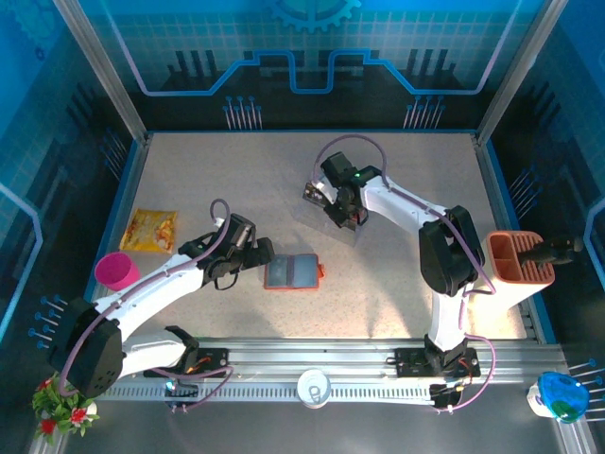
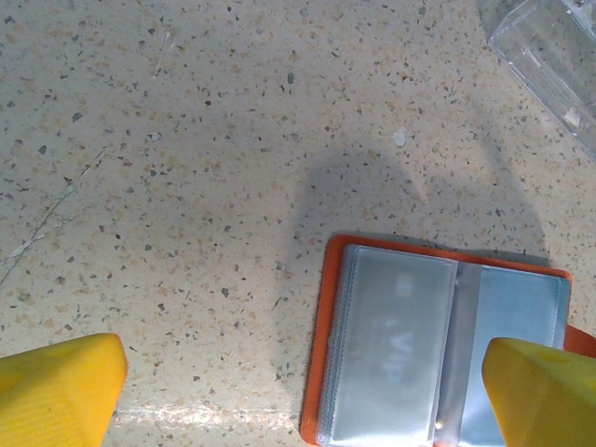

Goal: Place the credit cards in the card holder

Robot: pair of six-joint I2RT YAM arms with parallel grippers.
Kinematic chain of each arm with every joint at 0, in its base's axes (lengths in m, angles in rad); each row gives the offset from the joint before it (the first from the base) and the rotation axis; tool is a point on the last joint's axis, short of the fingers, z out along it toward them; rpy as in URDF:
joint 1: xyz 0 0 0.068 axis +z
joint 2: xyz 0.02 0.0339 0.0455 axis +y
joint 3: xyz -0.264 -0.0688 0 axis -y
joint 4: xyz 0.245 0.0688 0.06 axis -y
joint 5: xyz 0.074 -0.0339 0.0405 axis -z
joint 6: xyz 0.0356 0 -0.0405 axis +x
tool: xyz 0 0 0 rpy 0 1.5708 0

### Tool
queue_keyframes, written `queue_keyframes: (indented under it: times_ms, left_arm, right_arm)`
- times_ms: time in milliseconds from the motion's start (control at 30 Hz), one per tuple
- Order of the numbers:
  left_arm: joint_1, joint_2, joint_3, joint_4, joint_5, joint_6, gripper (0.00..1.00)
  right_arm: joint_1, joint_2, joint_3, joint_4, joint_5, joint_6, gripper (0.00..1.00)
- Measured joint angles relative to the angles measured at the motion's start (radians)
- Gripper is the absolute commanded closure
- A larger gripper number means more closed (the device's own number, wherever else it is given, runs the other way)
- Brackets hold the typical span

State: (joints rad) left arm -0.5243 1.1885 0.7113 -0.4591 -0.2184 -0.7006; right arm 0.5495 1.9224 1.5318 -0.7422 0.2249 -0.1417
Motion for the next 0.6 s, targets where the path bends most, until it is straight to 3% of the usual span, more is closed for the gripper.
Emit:
queue_keyframes:
  times_ms: [367, 600]
  left_arm:
    - [0.004, 0.006, 0.025, -0.016, -0.001, 0.003, 0.01]
    - [0.004, 0.021, 0.040, -0.022, -0.004, 0.003, 0.01]
  right_arm:
    - [0.035, -0.135, -0.001, 0.009, -0.008, 0.013, 1.00]
    - [0.035, -0.256, -0.051, 0.110, -0.164, 0.192, 1.00]
